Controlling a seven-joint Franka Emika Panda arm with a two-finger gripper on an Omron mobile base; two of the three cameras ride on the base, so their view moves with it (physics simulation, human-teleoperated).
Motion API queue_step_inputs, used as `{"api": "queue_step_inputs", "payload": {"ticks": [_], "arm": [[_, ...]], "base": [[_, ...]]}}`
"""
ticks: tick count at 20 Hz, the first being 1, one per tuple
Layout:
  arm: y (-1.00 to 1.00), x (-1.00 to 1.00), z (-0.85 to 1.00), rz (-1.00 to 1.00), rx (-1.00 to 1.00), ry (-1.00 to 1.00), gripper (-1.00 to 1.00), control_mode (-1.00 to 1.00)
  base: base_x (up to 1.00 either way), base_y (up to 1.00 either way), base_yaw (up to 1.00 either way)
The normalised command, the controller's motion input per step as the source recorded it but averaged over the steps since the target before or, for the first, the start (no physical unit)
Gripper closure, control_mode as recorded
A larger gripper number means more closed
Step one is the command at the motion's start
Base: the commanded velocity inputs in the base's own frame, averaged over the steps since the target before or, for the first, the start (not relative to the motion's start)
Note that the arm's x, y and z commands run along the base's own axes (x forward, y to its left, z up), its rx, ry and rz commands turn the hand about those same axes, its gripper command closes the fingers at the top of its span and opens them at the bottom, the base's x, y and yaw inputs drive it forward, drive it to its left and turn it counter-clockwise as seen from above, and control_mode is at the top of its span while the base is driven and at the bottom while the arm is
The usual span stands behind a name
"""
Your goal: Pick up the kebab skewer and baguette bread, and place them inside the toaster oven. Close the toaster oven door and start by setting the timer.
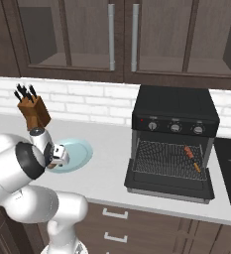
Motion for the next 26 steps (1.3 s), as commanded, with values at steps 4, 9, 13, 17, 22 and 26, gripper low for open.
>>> {"api": "queue_step_inputs", "payload": {"ticks": [4,9,13,17,22,26], "arm": [[0.0,0.0,0.0,0.0,0.0,0.0,1.0,-1.0],[-0.03,0.0,0.26,0.0,0.08,0.01,1.0,-1.0],[-0.73,-0.26,0.96,0.07,0.18,0.0,1.0,-1.0],[-1.0,-0.72,1.0,0.11,0.06,-0.07,1.0,-1.0],[-0.99,-0.8,1.0,0.09,0.0,-0.02,1.0,-1.0],[-0.99,-0.64,0.92,0.02,-0.01,0.0,1.0,-1.0]], "base": [[0.0,0.0,0.0],[0.0,0.0,0.0],[0.0,0.0,0.0],[0.0,0.0,0.0],[0.0,0.0,0.0],[0.0,0.0,0.0]]}}
